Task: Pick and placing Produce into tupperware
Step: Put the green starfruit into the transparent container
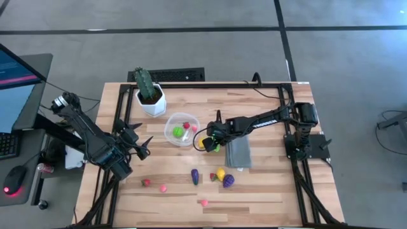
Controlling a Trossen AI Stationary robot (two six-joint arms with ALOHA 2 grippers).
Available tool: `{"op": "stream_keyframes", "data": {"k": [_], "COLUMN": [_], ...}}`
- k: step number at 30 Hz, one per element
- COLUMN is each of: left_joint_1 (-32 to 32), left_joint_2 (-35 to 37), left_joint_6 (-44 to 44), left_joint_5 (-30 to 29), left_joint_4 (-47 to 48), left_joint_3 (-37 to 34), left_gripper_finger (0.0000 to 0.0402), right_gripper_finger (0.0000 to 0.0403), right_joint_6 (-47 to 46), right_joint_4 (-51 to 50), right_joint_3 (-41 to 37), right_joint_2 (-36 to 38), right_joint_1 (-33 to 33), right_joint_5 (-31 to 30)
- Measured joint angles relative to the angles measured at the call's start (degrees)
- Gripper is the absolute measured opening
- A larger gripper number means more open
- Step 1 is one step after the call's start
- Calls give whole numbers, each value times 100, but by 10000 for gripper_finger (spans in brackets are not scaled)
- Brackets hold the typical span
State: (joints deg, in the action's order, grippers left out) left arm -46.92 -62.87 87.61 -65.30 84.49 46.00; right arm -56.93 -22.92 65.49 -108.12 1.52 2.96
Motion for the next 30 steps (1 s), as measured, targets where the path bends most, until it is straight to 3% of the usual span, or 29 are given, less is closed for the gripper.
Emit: {"op": "stream_keyframes", "data": {"k": [5, 14, 30], "left_joint_1": [1, 1, 0], "left_joint_2": [0, 0, 0], "left_joint_6": [0, 2, 2], "left_joint_5": [0, -2, -2], "left_joint_4": [0, 1, 2], "left_joint_3": [0, 0, 0], "left_gripper_finger": [343, 343, 343], "right_gripper_finger": [278, 224, 183], "right_joint_6": [-2, 7, 42], "right_joint_4": [-24, 3, 38], "right_joint_3": [0, 13, 13], "right_joint_2": [0, 22, 22], "right_joint_1": [0, 0, 0], "right_joint_5": [0, 10, 13]}}
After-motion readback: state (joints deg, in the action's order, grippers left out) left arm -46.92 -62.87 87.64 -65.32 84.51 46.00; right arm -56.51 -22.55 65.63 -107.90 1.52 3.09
